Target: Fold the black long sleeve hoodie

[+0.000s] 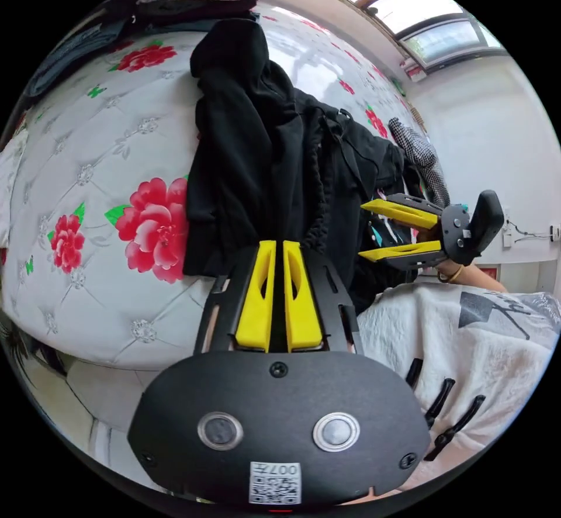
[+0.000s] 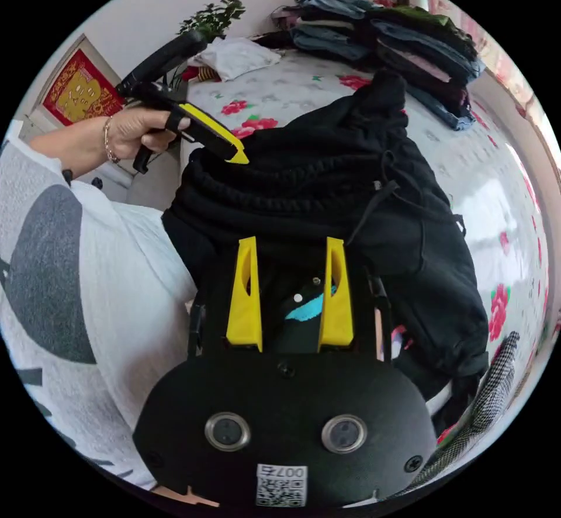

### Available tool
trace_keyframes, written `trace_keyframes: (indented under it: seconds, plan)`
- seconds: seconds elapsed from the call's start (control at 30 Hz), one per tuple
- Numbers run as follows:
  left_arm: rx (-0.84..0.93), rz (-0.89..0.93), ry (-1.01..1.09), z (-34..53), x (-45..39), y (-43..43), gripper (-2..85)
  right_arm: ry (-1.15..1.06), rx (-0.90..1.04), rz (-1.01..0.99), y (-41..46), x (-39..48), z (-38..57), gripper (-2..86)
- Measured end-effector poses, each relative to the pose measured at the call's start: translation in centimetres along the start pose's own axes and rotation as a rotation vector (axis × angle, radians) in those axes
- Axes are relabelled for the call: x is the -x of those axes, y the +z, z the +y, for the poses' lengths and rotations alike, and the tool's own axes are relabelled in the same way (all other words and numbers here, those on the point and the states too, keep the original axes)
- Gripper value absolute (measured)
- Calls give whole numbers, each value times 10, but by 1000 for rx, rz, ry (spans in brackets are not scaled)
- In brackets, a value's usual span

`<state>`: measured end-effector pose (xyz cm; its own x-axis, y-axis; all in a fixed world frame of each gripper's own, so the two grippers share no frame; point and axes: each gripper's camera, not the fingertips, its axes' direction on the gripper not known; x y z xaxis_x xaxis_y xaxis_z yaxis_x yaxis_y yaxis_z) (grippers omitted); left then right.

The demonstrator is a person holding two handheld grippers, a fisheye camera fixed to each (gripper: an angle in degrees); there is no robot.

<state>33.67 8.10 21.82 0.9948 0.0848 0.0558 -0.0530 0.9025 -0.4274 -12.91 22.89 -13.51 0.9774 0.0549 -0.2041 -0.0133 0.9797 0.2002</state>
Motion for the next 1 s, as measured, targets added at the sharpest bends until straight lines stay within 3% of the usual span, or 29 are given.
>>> trace_keyframes:
  seconds: [0.1, 0.27, 0.4, 0.5, 0.57, 0.67, 0.77, 0.83, 1.0]
  plan:
    - [10, 82, 69, -25, -6, -3, -4, -75, 138, 33, 32, 3, -30, 74]
    - [-183, 149, 34, -51, 2, -53, -2, 23, -80, 9, -58, -54, -60, 22]
    - [-448, 163, -44, -58, 21, -101, 25, 329, -434, 270, -222, -178, -77, 16]
    - [-473, 72, -77, -63, 24, -101, 69, 750, -658, 356, -310, -282, -53, 23]
    - [-406, 81, -114, -67, 25, -85, 101, 893, -674, 352, -322, -318, -33, 34]
    - [-292, 46, -179, -64, 18, -46, 117, 919, -629, 286, -296, -323, -1, 51]
    - [-154, -48, -216, -64, 7, -10, 126, 948, -457, 303, -229, -295, 51, 73]
    - [-104, -86, -215, -71, 1, 5, 132, 1060, -256, 330, -175, -273, 114, 87]
    - [29, -179, -174, -121, -20, 21, 108, 1344, -10, 396, -135, -237, 232, 95]
